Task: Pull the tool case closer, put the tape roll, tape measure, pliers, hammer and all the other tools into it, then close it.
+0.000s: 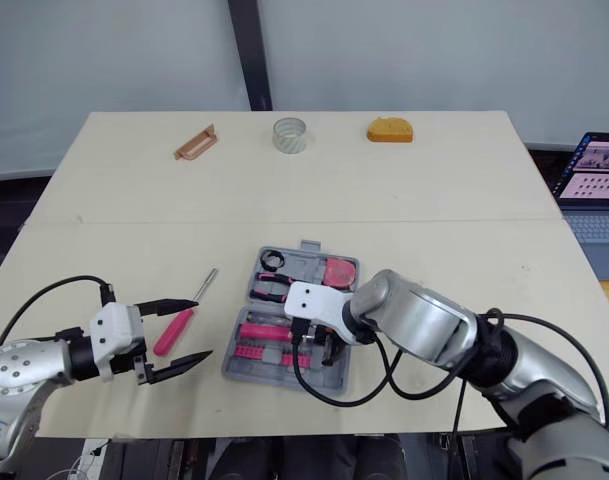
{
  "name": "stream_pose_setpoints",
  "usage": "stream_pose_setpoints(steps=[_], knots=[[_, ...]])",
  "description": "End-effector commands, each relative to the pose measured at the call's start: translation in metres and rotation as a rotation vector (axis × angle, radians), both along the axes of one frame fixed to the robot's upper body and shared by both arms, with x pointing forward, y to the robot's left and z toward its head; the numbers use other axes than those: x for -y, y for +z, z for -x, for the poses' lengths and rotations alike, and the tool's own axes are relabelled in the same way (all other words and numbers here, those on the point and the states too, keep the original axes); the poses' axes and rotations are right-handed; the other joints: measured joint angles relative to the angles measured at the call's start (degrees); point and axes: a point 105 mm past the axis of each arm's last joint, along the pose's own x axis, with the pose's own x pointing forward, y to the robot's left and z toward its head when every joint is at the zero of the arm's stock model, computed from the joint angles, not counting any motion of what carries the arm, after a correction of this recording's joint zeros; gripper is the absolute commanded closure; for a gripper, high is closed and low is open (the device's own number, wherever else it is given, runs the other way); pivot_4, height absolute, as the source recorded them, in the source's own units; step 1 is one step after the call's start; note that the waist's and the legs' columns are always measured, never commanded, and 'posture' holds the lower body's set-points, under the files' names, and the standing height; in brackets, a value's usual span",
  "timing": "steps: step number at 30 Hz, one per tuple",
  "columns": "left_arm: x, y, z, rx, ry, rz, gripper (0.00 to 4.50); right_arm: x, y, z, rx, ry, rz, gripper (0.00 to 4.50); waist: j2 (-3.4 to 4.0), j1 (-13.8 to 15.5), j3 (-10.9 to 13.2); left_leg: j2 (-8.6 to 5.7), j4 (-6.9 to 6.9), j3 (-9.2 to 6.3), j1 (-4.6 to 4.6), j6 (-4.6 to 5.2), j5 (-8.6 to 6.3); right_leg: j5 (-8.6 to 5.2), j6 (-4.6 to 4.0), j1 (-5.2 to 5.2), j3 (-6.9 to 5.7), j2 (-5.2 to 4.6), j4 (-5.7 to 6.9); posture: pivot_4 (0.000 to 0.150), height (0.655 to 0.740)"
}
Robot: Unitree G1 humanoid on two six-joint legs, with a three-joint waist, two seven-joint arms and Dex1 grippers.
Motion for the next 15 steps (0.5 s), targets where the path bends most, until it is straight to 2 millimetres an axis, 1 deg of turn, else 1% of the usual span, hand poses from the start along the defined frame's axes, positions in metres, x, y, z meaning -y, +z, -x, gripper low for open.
stream_pose_setpoints(steps=[1,15], knots=[[-0.0007,0.0016,0.0002,0.001,-0.007,-0.01,0.0,-0.0071,0.0055,-0.0007,0.036,0.022,-0.009,4.47,0.0,0.0,0.0,0.0,0.0,0.0,0.0,0.0,0.0,0.0,0.0,0.0,0.0,0.0,0.0,0.15,0.74],[-0.0015,0.0015,0.0018,-0.003,0.001,-0.015,0.0,-0.0145,-0.0004,0.0024,0.022,0.052,-0.005,4.47,0.0,0.0,0.0,0.0,0.0,0.01,0.0,0.0,0.0,0.0,0.0,-0.01,0.01,0.01,0.01,0.15,0.74]])
